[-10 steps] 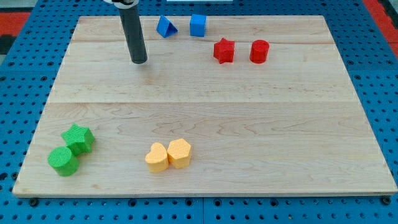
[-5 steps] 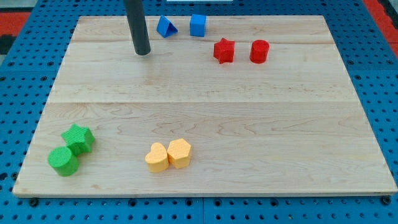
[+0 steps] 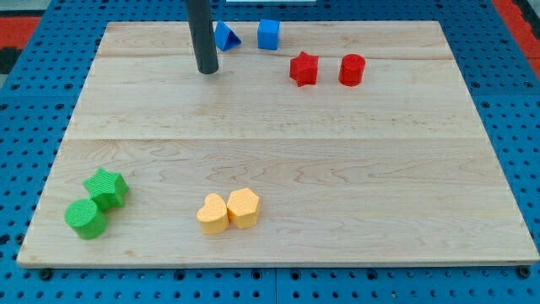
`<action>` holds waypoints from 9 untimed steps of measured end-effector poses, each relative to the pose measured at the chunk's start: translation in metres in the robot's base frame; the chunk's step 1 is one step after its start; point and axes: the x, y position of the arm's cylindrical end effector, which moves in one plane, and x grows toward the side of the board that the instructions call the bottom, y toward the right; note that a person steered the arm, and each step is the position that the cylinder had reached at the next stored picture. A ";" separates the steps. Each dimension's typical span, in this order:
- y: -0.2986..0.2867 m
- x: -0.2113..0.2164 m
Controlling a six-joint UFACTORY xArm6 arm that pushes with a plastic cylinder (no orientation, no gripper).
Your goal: Move the arm to the bottom of the red star
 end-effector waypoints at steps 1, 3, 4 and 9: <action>0.000 0.004; 0.096 0.000; 0.140 0.001; 0.161 0.074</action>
